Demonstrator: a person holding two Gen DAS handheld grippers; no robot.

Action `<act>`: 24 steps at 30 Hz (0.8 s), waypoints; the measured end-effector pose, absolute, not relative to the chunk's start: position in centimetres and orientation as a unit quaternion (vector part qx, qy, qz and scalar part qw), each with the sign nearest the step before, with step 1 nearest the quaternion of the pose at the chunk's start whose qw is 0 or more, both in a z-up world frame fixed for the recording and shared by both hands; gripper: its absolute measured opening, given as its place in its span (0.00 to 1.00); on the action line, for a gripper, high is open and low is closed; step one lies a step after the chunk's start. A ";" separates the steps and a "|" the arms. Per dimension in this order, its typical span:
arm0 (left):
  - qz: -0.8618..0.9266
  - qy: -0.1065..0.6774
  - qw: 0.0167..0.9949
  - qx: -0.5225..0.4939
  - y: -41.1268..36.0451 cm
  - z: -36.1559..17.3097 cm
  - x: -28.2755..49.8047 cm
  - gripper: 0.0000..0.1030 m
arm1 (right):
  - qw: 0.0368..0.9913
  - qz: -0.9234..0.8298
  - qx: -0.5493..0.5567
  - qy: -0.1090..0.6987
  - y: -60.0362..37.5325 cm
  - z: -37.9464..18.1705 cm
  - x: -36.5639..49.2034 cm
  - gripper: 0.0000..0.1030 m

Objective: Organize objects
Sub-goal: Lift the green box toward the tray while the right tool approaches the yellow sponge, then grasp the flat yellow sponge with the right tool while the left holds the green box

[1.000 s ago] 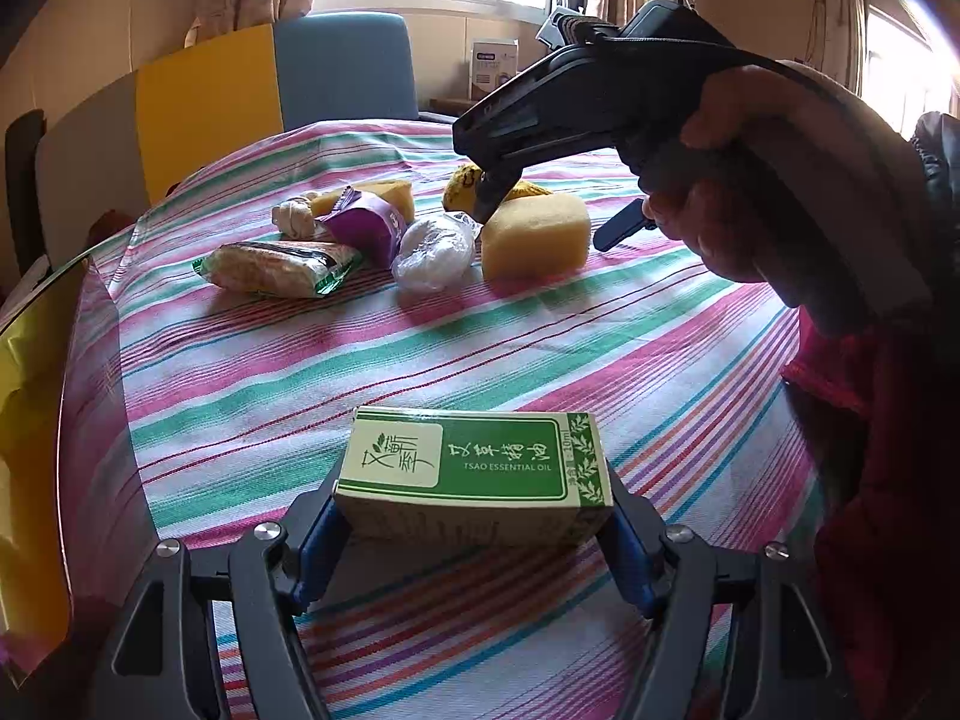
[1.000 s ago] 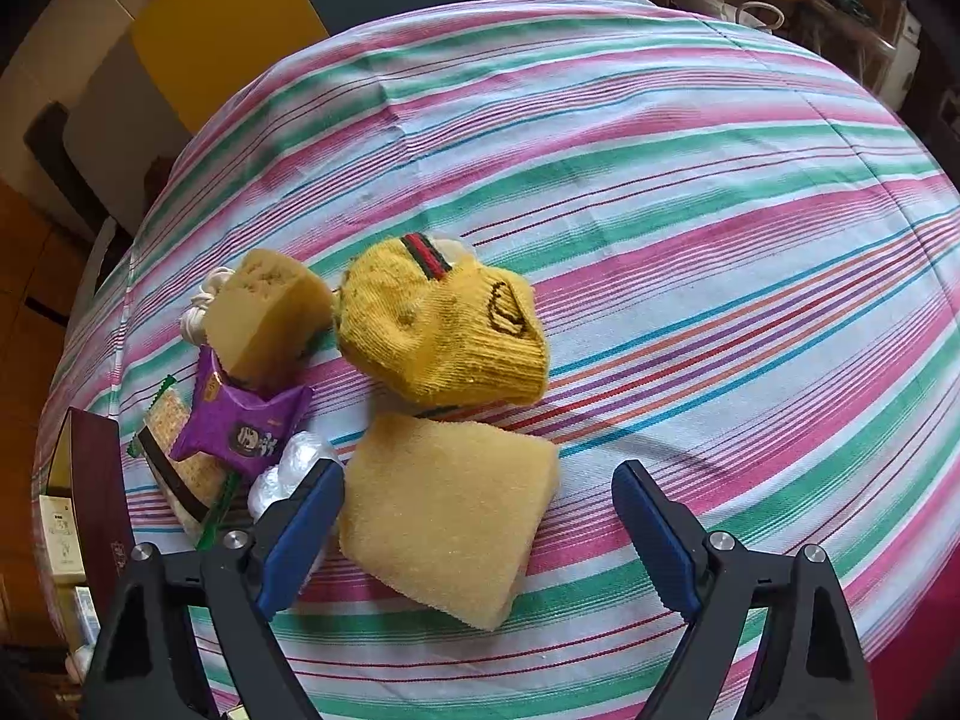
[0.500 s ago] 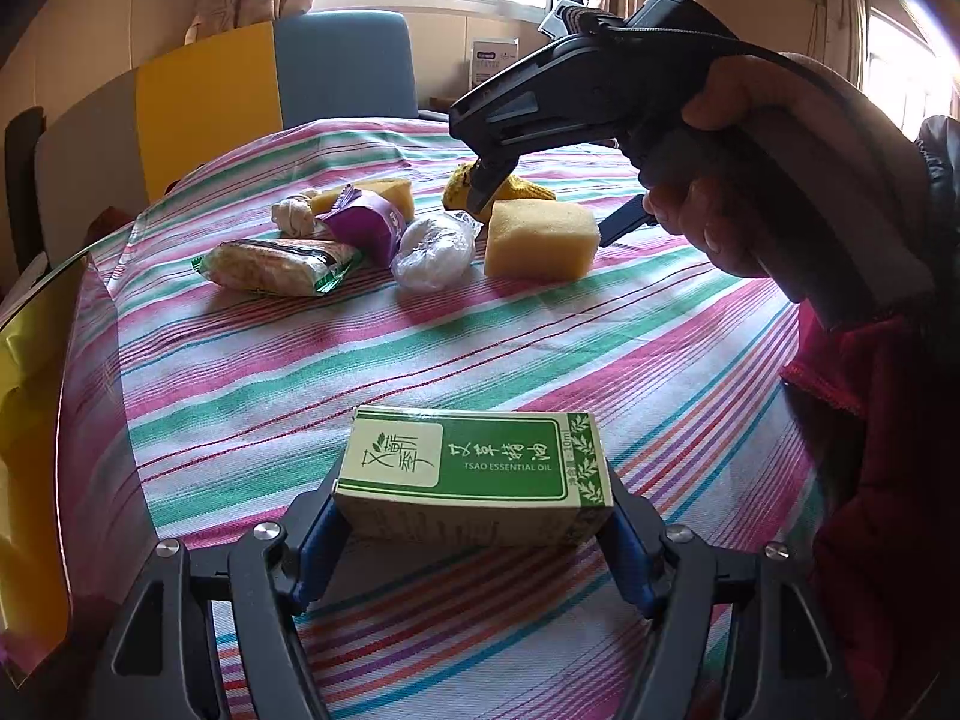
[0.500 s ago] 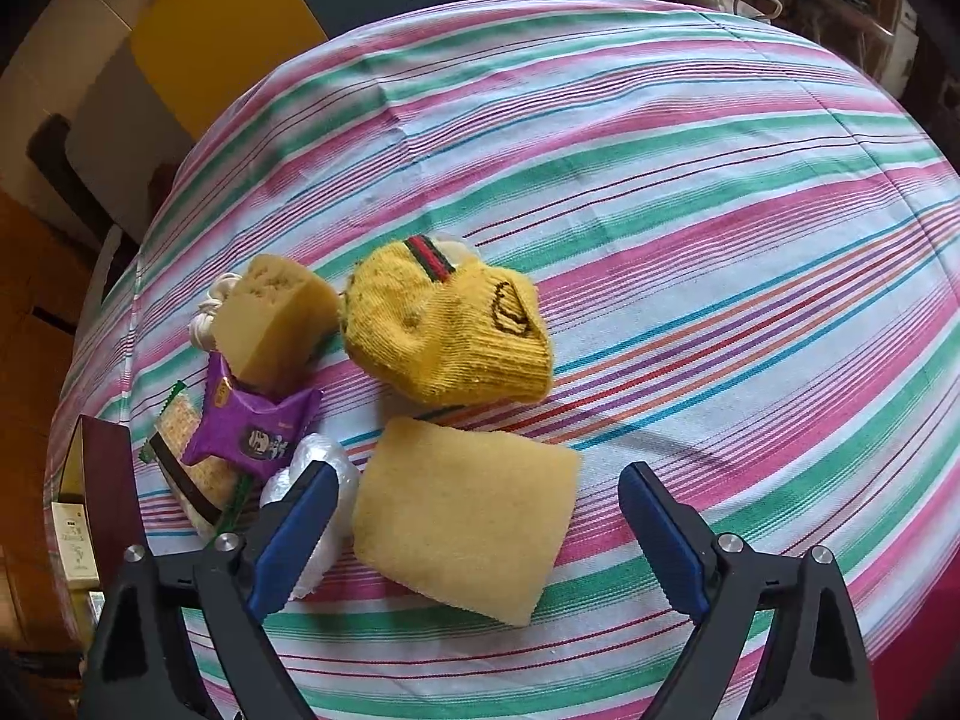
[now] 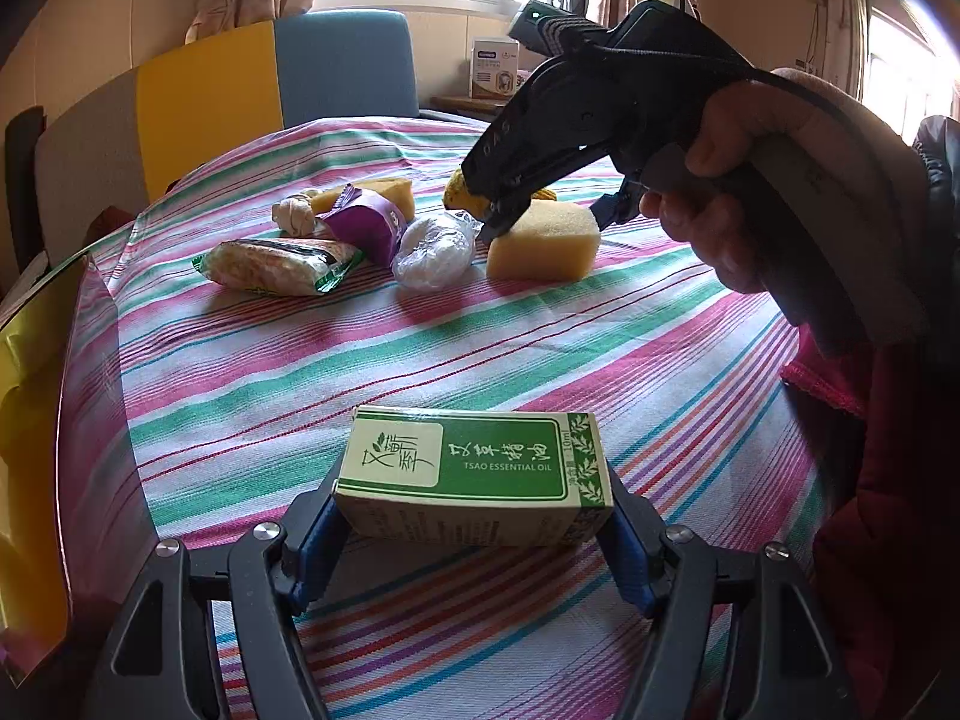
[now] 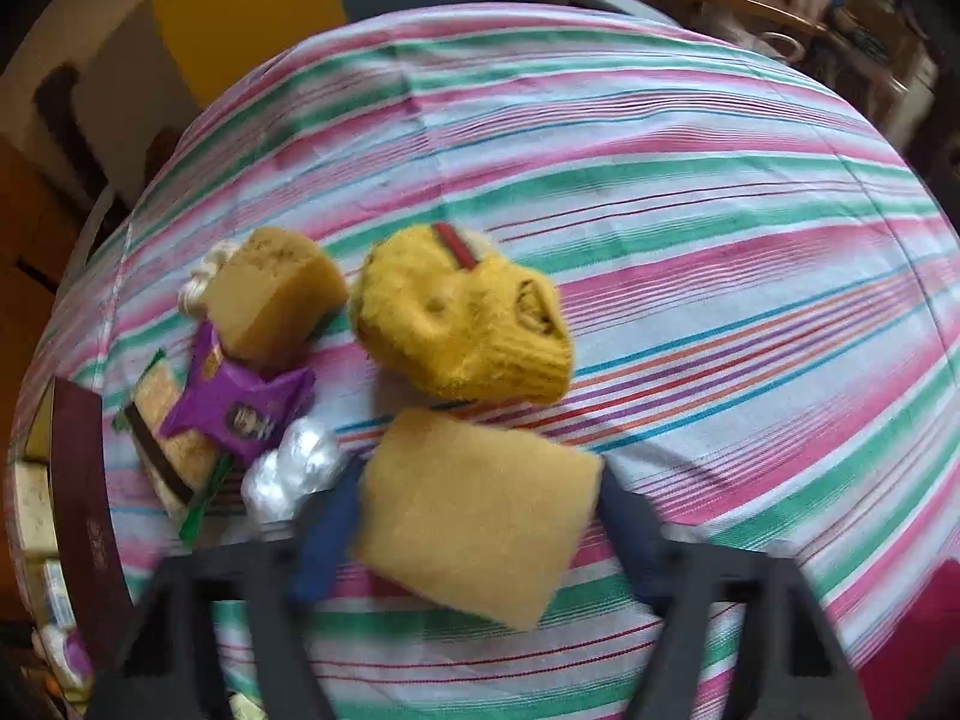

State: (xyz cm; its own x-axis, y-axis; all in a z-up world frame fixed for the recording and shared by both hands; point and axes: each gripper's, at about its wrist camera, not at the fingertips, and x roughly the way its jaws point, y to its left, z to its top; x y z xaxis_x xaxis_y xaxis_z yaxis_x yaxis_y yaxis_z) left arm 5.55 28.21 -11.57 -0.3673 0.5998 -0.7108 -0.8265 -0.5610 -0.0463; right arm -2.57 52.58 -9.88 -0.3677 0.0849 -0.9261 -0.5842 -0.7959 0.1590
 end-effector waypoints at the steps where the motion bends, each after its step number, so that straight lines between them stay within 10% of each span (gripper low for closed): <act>1: 0.811 0.161 0.440 -0.351 28.3 -11.6 5.3 0.72 | 0.214 0.794 -0.524 0.222 52.2 -9.8 -2.6 0.59; 24: 0.815 0.170 0.428 -0.352 27.9 -11.4 6.0 0.71 | 0.195 0.789 -0.539 0.224 52.3 -10.6 -2.7 0.63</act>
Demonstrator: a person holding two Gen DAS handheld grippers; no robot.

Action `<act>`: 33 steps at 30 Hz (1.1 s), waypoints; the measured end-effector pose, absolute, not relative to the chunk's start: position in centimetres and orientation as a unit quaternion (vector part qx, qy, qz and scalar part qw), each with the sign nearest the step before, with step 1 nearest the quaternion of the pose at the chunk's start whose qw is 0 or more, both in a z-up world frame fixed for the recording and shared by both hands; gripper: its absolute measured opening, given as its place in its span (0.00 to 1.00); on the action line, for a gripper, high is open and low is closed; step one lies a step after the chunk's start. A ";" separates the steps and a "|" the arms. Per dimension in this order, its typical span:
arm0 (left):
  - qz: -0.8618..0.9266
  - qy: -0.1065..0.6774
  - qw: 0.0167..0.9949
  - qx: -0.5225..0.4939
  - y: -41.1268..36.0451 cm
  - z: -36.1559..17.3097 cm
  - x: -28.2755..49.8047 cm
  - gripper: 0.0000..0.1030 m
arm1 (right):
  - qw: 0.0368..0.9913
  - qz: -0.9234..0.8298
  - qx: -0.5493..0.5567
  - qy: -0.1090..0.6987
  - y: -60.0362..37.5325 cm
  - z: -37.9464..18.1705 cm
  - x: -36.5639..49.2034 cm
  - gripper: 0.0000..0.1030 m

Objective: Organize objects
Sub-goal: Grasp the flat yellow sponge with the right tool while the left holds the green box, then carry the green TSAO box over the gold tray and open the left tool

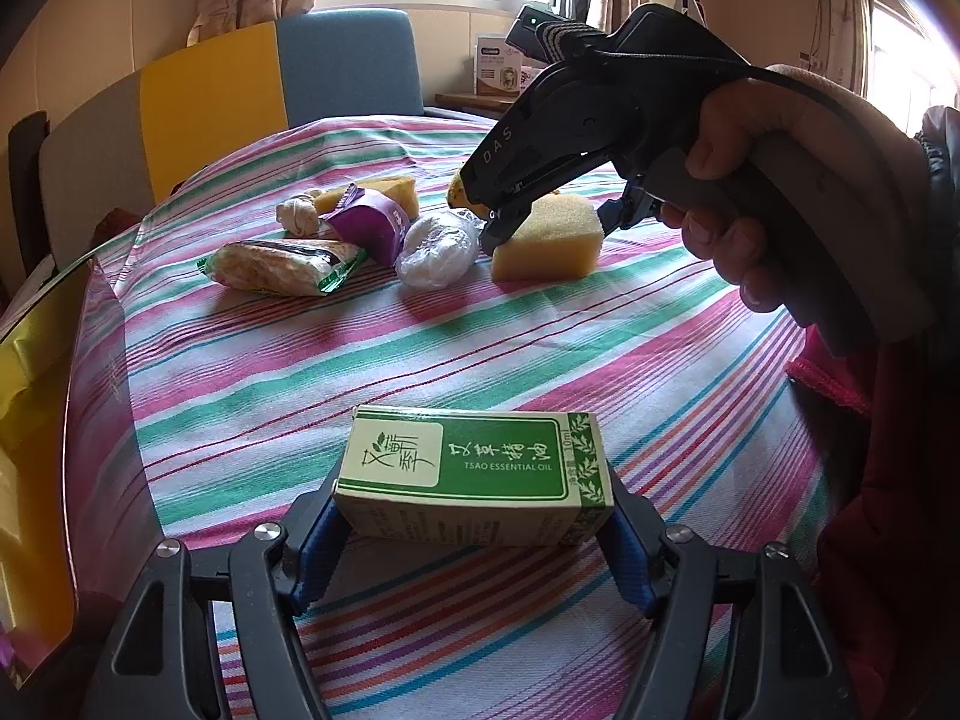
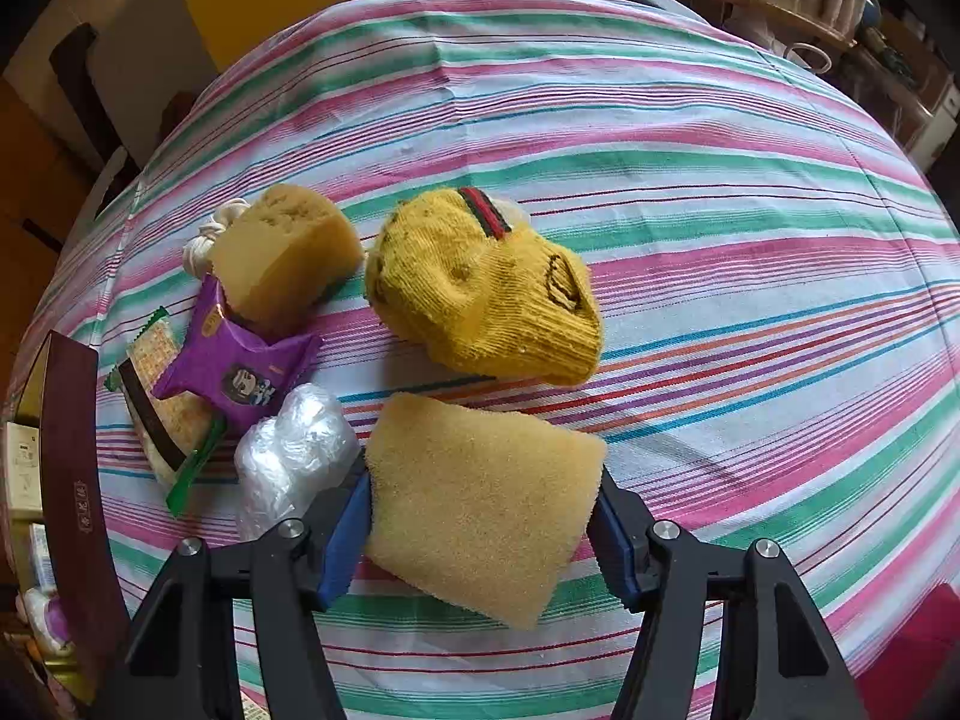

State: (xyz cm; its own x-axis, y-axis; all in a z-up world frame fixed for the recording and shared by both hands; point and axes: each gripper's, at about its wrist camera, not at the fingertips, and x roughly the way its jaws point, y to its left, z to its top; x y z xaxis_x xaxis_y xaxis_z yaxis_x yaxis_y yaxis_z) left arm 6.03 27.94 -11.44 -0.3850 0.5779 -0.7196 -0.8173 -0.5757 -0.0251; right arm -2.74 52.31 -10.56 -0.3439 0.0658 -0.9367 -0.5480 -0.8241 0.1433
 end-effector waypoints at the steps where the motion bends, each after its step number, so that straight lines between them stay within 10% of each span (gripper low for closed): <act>1: 0.815 0.171 0.427 -0.353 27.9 -11.4 6.0 0.71 | 0.194 0.789 -0.539 0.223 52.4 -10.6 -2.7 0.63; 33: 0.858 0.037 0.350 -0.375 16.8 -0.1 -0.5 0.70 | 0.191 0.802 -0.545 0.152 51.4 -10.3 -2.2 0.63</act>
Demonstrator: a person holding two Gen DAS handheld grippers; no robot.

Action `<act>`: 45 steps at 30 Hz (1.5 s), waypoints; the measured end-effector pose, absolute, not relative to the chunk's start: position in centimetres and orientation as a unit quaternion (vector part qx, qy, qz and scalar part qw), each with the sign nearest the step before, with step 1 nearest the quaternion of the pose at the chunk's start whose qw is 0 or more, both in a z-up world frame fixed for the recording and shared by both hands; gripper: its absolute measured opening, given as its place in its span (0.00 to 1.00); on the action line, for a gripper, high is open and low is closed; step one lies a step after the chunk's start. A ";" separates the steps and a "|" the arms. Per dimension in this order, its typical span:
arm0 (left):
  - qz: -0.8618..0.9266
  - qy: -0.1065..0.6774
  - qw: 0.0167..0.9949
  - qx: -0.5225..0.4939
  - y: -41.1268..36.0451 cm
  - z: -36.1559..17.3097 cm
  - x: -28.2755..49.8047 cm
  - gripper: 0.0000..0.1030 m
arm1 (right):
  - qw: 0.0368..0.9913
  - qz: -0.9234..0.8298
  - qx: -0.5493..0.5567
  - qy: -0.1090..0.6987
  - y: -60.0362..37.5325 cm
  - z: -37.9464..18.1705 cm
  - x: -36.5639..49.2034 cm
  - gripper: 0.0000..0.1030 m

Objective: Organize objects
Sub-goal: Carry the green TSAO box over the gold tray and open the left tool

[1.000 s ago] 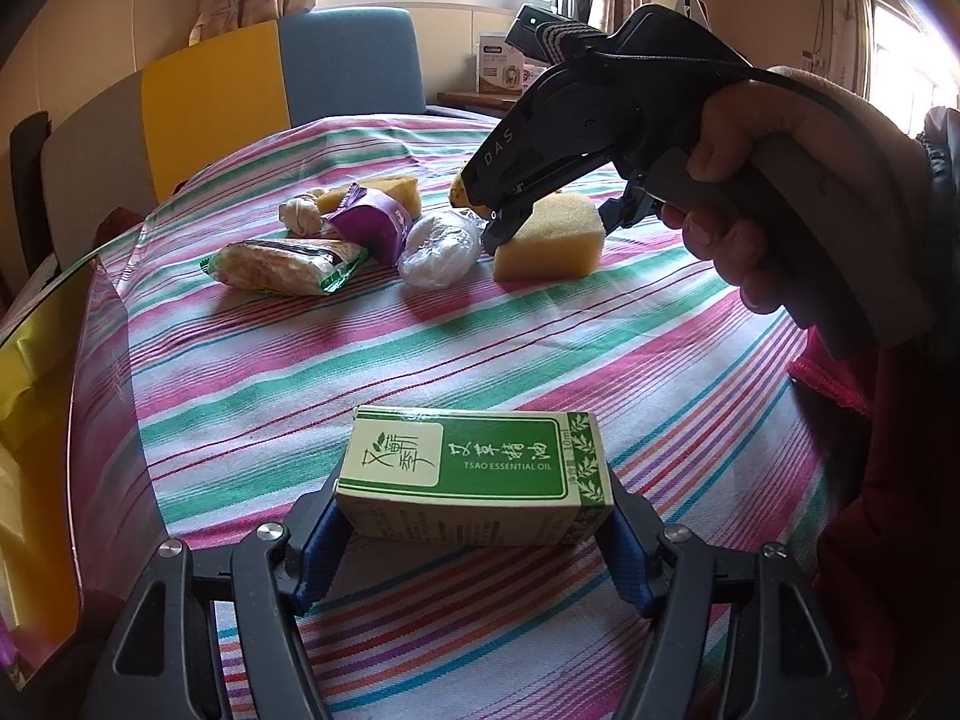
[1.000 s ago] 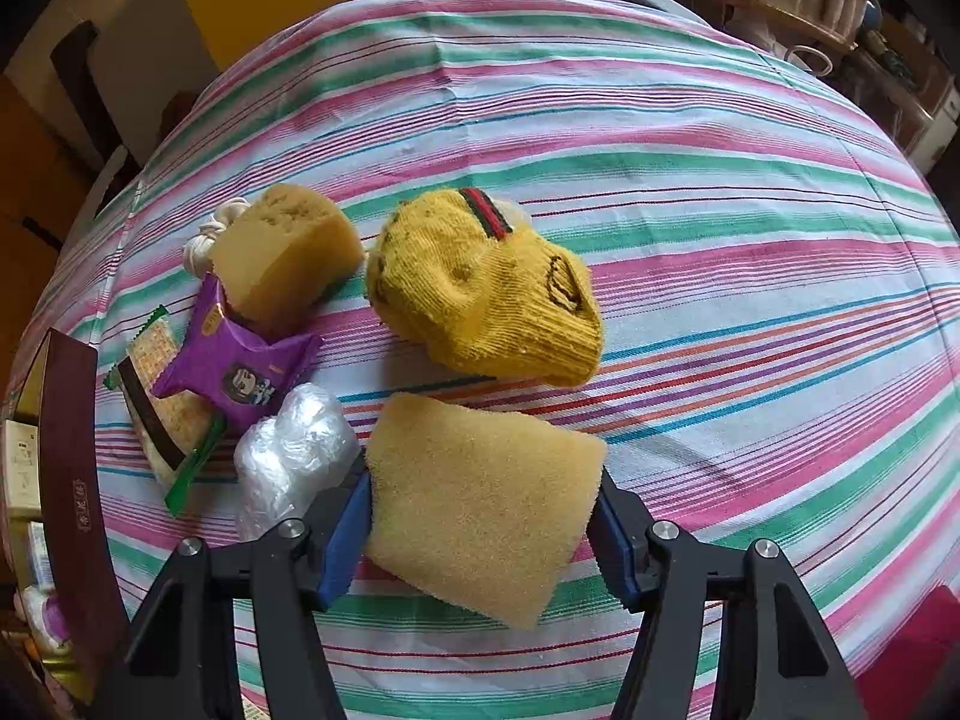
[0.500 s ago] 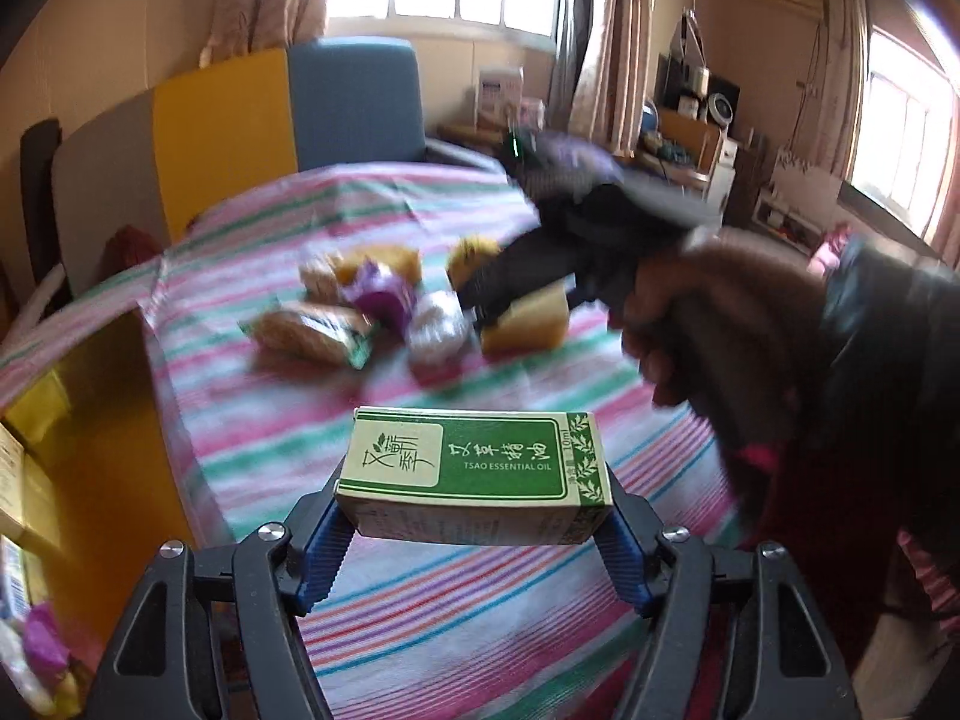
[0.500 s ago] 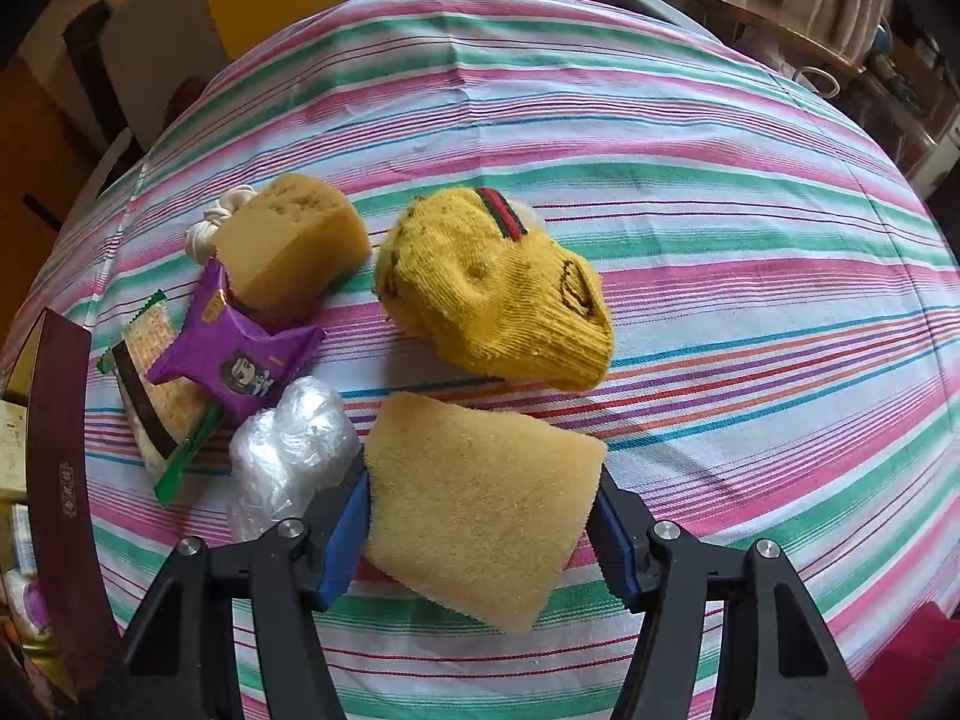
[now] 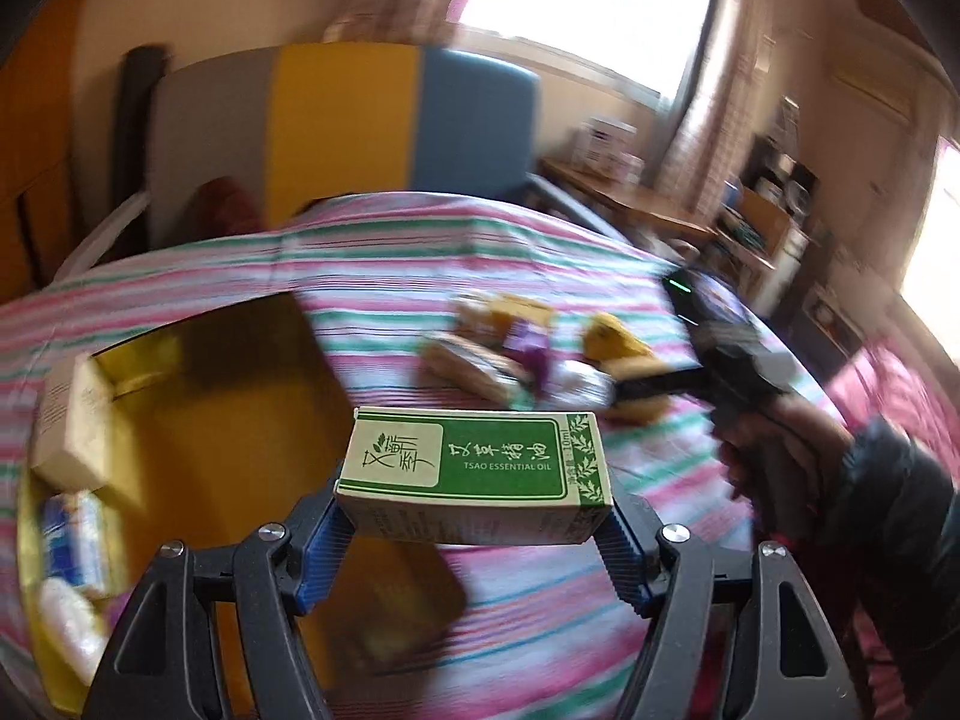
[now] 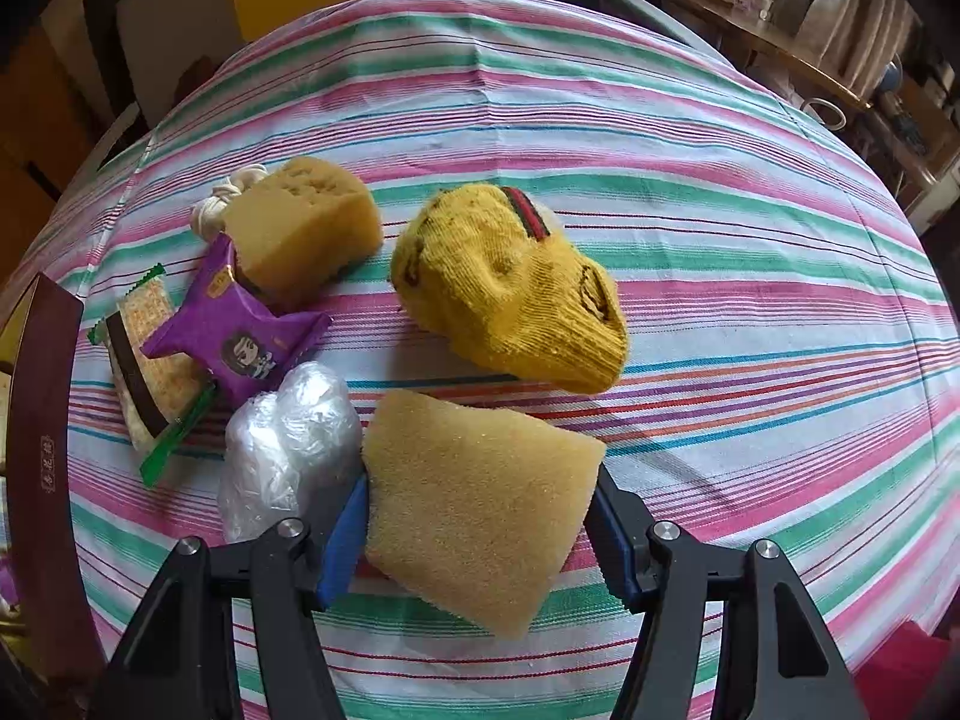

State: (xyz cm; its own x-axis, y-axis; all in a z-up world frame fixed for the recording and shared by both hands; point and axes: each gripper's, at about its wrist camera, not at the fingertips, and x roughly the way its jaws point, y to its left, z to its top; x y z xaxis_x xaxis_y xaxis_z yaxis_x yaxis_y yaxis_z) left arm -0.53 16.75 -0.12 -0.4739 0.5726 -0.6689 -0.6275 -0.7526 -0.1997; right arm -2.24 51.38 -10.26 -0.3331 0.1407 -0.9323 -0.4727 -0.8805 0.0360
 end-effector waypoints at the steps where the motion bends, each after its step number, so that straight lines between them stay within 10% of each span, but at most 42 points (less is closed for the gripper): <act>1: 0.860 0.031 0.338 -0.381 15.7 -0.2 -1.6 0.70 | 0.191 0.802 -0.545 0.152 51.4 -10.2 -2.2 0.63; 22: 0.852 -0.018 0.135 -0.506 9.3 -7.4 -23.4 0.71 | 0.181 0.802 -0.555 0.126 48.5 -11.1 -2.7 0.63; 45: 0.903 0.037 0.149 -0.401 6.8 -1.1 -13.2 0.78 | 0.177 0.804 -0.555 0.121 48.6 -11.1 -2.6 0.64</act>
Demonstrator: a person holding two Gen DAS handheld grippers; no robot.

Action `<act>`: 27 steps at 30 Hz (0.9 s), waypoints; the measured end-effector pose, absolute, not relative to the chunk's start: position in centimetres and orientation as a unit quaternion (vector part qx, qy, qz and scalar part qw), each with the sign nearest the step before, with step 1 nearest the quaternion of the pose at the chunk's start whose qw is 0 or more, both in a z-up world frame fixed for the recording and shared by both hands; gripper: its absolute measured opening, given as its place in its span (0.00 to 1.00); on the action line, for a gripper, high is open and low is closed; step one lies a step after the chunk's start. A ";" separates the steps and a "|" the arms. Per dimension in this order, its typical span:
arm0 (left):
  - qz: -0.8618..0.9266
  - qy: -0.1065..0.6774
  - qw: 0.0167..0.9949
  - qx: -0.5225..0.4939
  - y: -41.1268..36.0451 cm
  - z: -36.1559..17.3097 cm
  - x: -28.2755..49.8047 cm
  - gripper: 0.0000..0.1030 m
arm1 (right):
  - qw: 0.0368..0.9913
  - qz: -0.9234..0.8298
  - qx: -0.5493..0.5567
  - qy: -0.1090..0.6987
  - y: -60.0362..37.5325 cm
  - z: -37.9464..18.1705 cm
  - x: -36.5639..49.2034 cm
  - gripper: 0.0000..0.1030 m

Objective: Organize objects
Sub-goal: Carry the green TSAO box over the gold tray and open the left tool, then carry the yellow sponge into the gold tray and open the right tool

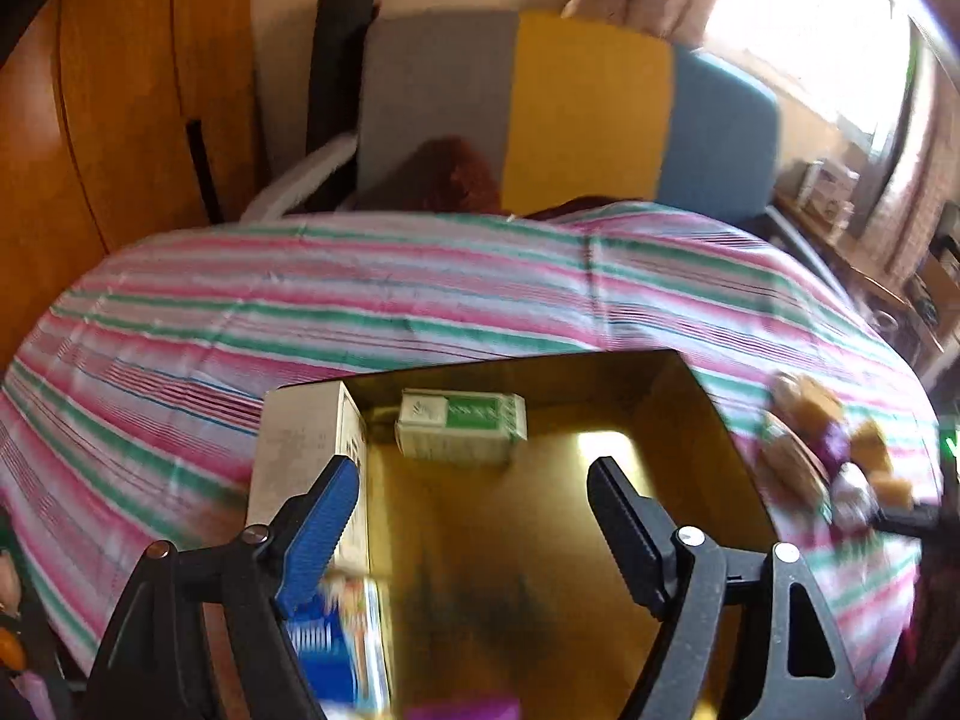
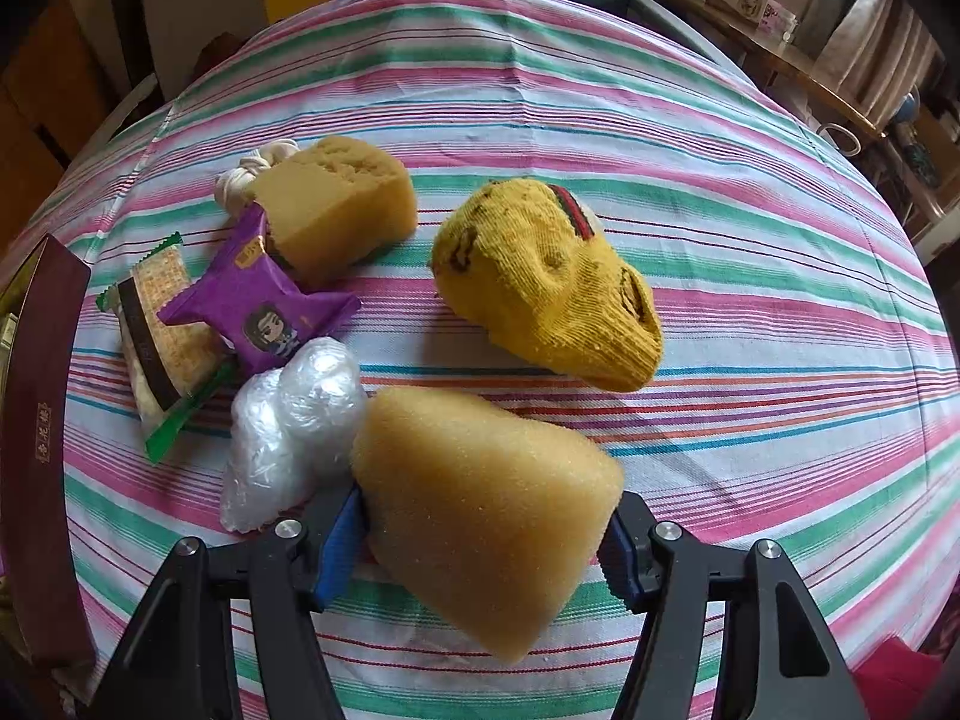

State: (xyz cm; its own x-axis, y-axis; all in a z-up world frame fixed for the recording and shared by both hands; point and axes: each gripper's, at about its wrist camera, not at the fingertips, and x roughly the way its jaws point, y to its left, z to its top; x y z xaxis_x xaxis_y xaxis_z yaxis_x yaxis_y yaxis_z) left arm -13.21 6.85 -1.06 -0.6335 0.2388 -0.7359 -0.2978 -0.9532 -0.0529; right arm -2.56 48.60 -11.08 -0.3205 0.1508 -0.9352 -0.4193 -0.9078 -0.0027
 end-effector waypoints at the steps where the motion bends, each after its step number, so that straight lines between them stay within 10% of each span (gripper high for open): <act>1: 0.907 0.041 0.152 -0.389 6.9 -0.8 -11.6 0.78 | 0.177 0.804 -0.555 0.120 48.6 -11.1 -2.6 0.64; 27: 0.925 0.058 0.146 -0.346 4.4 -1.3 -2.6 0.77 | 0.194 0.811 -0.543 0.100 47.2 -10.4 -2.2 0.54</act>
